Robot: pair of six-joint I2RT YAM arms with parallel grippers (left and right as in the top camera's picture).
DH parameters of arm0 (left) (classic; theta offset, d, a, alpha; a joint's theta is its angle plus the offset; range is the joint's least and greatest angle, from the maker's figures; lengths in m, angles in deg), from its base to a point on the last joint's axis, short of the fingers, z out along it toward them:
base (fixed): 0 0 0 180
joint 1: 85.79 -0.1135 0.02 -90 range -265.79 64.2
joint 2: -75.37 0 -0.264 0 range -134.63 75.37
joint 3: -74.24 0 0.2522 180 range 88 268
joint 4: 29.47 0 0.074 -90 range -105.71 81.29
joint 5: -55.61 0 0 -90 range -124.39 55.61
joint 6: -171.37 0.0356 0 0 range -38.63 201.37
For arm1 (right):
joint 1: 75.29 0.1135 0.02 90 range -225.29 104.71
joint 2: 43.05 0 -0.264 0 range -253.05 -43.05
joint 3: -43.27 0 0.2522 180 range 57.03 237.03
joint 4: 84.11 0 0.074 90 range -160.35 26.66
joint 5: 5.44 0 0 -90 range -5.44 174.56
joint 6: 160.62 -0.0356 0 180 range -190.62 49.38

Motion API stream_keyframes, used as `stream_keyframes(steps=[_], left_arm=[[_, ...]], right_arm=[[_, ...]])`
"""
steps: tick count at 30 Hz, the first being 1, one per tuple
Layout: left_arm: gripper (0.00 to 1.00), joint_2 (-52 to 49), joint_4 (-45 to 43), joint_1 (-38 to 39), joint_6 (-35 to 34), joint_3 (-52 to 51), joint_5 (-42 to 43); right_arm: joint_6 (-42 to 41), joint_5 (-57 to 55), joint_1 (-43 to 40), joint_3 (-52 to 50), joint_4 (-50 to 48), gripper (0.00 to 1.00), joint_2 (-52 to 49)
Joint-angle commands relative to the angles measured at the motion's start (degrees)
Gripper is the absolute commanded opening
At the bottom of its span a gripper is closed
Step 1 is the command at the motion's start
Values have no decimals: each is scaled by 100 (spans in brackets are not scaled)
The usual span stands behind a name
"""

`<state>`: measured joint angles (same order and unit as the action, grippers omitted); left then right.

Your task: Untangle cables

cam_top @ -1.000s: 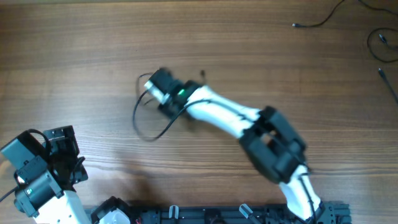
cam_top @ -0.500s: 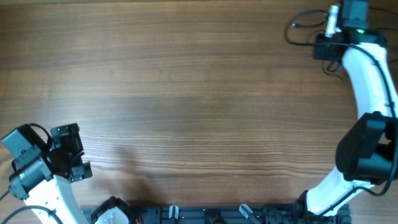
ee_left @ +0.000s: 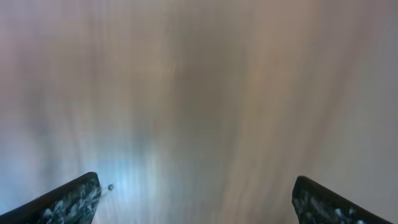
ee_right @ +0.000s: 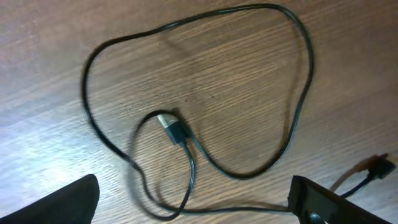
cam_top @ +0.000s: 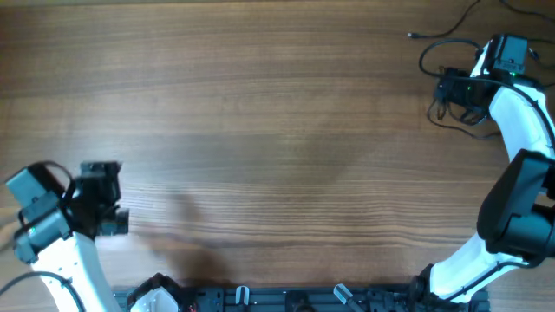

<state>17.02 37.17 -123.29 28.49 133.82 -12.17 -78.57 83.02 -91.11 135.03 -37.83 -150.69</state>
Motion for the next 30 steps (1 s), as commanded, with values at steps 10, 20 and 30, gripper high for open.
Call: stream_keyframes(steps=[10,20,30], left_arm=[[100,55,-2404,4249,752,0,-520],[100,1996,-2474,4922,2413,0,-2815],[100,3230,-1510,4898,2435,0,-2809]], right_arm=[[-426,337,20,4,-1475,100,3303],[-409,1517,59,4,-3263,100,3576],[-417,1473,59,-949,-2524,100,5670]])
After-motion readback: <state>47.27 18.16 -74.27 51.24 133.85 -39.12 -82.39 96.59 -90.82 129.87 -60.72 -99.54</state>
